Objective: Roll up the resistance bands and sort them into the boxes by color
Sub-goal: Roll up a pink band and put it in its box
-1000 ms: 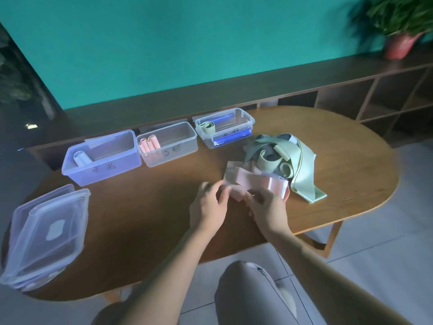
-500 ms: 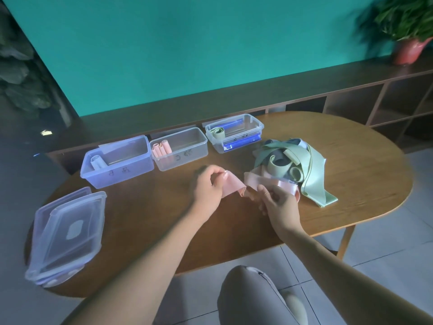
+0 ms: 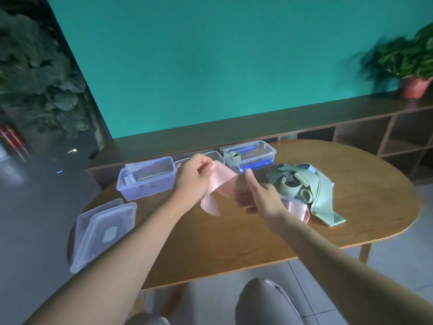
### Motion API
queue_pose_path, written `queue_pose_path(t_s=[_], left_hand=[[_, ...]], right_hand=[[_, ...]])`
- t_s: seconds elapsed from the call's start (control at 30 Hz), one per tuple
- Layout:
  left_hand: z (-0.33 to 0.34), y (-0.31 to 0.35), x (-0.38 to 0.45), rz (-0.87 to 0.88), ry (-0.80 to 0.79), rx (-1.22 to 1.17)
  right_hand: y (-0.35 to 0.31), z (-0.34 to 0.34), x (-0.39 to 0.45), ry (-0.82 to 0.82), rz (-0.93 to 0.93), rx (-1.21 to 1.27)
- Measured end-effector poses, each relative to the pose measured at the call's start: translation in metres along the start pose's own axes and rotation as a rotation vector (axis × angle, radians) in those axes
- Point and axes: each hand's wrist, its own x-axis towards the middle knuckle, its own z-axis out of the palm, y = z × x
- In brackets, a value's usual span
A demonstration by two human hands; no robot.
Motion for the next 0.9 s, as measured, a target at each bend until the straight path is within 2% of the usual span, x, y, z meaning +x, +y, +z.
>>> queue_pose_path(t_s=[0.13,0.23,0.3,0.4,0.5,0.7,0.83,0.9], left_hand=[[-0.028,0.006,-0.018,0.04,-0.024,-0.049],[-0.044,0.007,-0.032,0.066,-0.064,-0.06],[-0.052,0.006,-0.039,0.06,-0.081,-0.045],[-0.062,0.002,-0.047,0.014,-0.083,-0.06],[-0.071,0.005,-0.055,-0.052,-0.095,-0.179],[-0.081,0.034,-0.057,-0.184,-0.075,-0.369],[-0.079,0.059,-0.04,-0.358,-0.109,-0.655],[-0.08,0.066,-0.035,-0.334,-0.088,-0.709]], right_hand=[[-0.011,0.023,-0.002,-0.072,0.094,0.268],[-0.018,0.035,-0.003,-0.093,0.074,0.513],[-0.022,0.039,-0.002,-0.134,0.037,0.585],[-0.03,0.044,-0.002,-0.176,0.018,0.575],[-0.041,0.045,-0.005,-0.179,-0.008,0.54],[-0.064,0.038,-0.025,-0.343,-0.17,0.397],[-0.078,0.031,-0.041,-0.381,-0.265,0.225],[-0.084,0.025,-0.049,-0.385,-0.272,0.177]])
